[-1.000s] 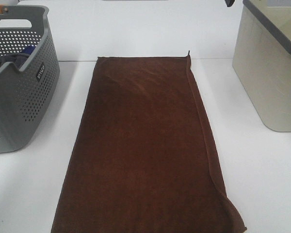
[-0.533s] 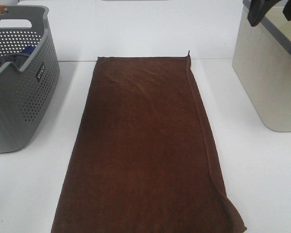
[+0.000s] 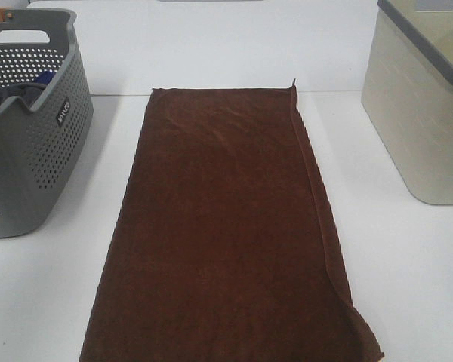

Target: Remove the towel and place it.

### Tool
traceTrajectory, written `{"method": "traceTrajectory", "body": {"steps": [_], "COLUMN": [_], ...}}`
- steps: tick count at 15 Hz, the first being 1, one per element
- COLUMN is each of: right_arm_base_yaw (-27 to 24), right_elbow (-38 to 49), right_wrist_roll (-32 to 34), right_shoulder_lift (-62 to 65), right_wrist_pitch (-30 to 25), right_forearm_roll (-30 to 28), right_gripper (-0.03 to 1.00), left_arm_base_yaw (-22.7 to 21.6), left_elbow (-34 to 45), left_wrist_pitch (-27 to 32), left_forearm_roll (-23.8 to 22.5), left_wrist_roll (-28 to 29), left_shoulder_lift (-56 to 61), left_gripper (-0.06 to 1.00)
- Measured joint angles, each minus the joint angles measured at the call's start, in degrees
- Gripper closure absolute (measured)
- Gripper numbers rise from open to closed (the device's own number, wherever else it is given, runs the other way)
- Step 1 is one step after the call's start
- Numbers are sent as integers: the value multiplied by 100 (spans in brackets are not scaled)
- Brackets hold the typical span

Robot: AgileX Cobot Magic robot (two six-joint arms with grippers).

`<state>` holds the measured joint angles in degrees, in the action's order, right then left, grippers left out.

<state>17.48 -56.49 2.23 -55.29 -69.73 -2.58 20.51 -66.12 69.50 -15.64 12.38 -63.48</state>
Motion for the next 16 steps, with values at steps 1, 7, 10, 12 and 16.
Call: {"method": "traceTrajectory", "body": {"steps": [1, 7, 10, 12, 16], "right_arm_base_yaw": [0, 0, 0, 0, 0], "right_elbow": [395, 2080, 2447, 2458, 2555], "right_wrist_roll": [0, -11, -384, -825, -1083], "right_shoulder_lift": [493, 3455, 4922, 5535, 5569], "right_wrist_pitch": [-6, -23, -34, -46, 298], "right_forearm_roll": [0, 40, 218, 590, 756], "right_gripper": [33, 33, 33, 33, 33], "left_arm_base_yaw": [0, 0, 0, 0, 0], "left_elbow": [476, 2447, 3060, 3409, 3535], "left_wrist_pitch": [11, 34, 40, 52, -401], "left_forearm_roll": [97, 940, 1100, 1301, 1782], "left_wrist_roll": [69, -74, -584, -957, -1604], "left_shoulder_lift": [527, 3667, 4859, 5369, 5512], "left_gripper": [18, 18, 18, 18, 18]}}
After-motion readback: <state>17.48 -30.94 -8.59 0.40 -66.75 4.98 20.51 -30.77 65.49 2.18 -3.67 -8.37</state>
